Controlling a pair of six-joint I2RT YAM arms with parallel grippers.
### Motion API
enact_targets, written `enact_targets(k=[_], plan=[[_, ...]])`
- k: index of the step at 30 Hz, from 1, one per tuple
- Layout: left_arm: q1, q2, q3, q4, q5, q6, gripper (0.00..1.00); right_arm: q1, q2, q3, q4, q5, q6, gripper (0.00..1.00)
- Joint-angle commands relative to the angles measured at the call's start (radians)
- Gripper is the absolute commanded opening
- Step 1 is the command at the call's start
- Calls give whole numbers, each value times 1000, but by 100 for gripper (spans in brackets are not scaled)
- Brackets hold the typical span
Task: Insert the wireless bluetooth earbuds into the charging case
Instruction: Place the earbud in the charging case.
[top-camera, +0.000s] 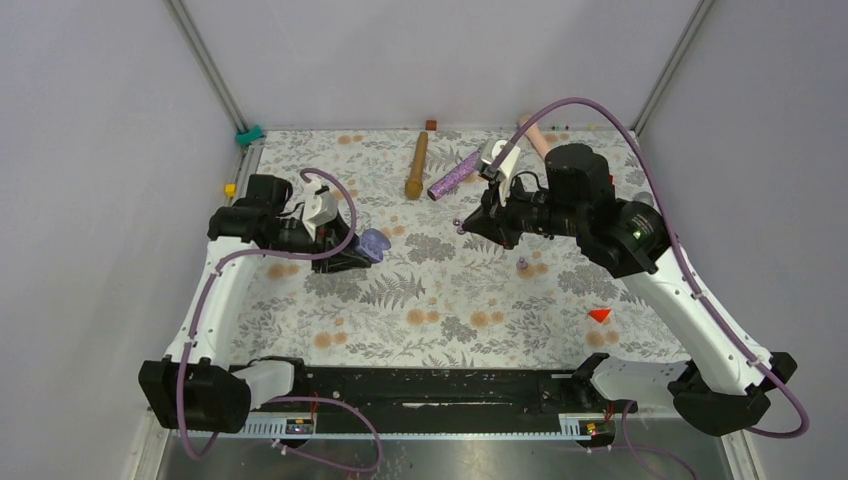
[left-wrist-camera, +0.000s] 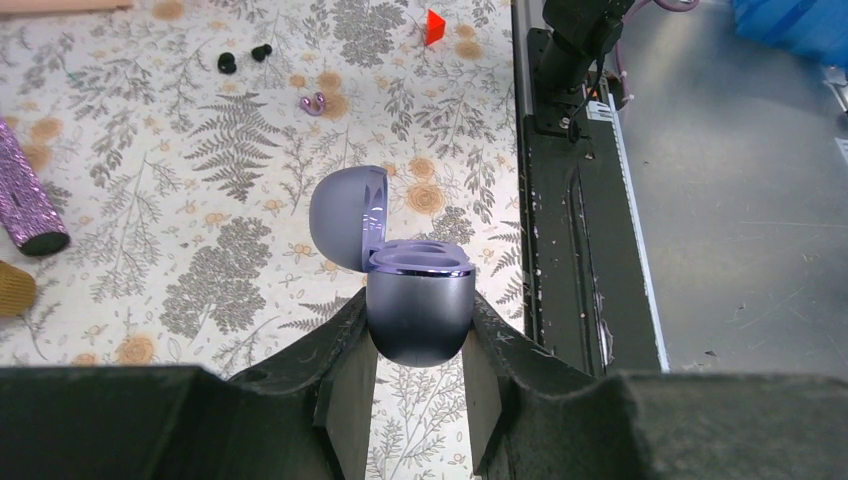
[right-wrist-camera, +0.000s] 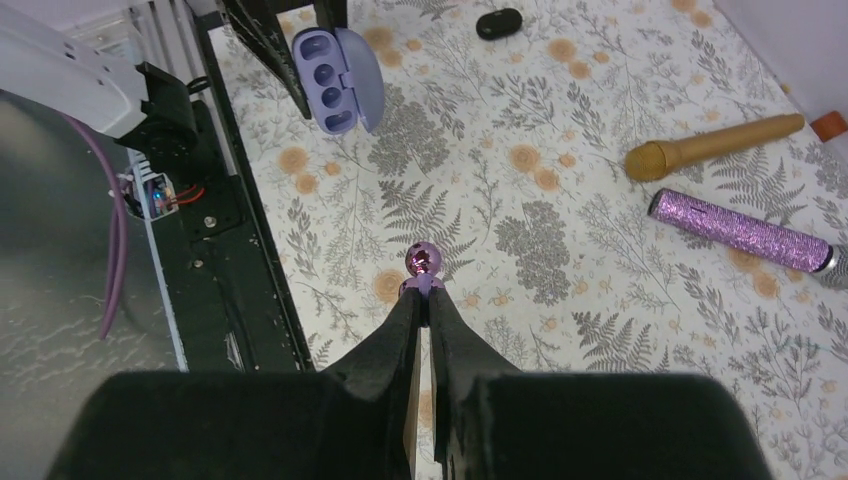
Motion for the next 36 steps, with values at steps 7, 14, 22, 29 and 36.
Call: enact_targets(k=[7, 14, 22, 29, 36], plan=[[-3, 45, 120, 3, 34, 21, 0, 26, 12, 43, 40, -119, 50, 8], [-44, 19, 89, 2, 104, 69, 0, 78, 53, 43, 55, -139, 82, 8], [-55, -4, 35, 1, 129, 103, 0, 107, 113, 115, 34, -119, 70, 10], [-53, 51, 15, 1, 116, 106, 0, 179, 215, 176, -3, -88, 41, 11], [-53, 61, 57, -52, 31, 95, 0, 200, 208, 195, -27, -57, 39, 11]])
